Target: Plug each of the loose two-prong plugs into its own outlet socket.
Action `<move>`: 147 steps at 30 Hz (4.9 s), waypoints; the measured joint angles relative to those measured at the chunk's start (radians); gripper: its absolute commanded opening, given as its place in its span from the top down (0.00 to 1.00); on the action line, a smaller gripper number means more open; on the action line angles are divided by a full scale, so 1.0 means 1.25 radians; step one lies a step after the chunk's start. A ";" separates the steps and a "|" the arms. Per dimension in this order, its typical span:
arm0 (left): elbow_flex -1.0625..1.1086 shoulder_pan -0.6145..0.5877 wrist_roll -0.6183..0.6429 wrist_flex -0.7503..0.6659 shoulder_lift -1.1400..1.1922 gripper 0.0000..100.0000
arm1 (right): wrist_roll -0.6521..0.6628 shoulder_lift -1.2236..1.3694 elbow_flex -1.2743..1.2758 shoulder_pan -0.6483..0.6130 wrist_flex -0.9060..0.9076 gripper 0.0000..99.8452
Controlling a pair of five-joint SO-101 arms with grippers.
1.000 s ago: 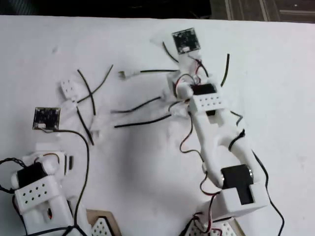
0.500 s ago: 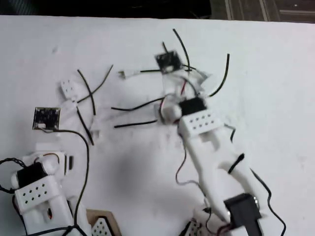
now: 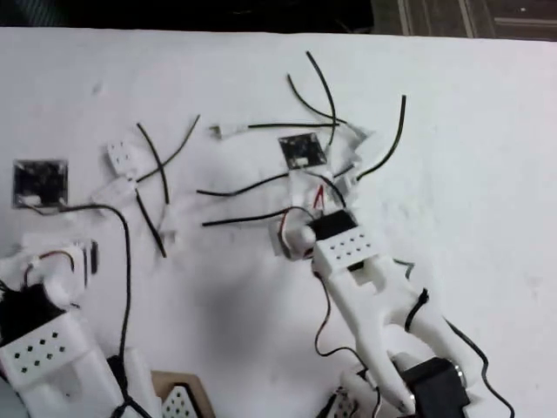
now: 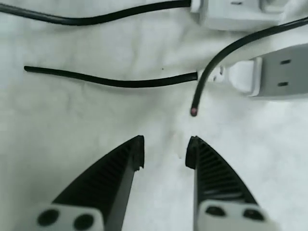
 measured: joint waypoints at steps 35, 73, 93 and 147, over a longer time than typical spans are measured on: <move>-0.926 0.122 -0.409 0.110 1.230 0.69 | 0.000 0.000 0.015 0.027 -0.044 0.85; -1.026 0.282 -0.328 0.405 1.169 0.98 | 0.000 0.000 0.015 0.060 -0.044 0.85; -0.149 0.600 -0.190 0.044 0.674 0.97 | 0.000 0.000 0.015 0.156 -0.044 0.85; -0.012 0.083 -0.140 -0.125 0.605 0.77 | -0.222 0.759 -1.075 -0.037 0.218 0.75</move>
